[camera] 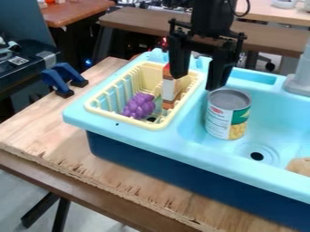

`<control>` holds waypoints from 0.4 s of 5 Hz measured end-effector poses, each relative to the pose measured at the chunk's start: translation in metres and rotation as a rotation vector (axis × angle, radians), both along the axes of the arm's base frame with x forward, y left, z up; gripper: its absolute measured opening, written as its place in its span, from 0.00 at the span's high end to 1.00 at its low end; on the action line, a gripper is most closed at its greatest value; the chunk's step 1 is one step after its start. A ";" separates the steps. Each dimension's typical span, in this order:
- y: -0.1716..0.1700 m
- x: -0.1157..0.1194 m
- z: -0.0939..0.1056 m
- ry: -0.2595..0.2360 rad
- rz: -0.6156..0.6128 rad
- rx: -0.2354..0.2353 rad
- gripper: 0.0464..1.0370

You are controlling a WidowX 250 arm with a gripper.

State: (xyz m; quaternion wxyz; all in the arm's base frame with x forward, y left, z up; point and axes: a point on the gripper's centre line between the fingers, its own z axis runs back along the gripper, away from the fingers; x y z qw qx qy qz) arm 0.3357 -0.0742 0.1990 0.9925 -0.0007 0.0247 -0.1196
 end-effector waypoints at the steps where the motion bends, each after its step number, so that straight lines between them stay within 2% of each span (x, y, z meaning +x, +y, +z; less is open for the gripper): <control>1: 0.000 0.001 -0.013 0.040 0.003 0.009 0.04; 2: 0.004 0.009 -0.017 0.022 0.064 0.048 0.04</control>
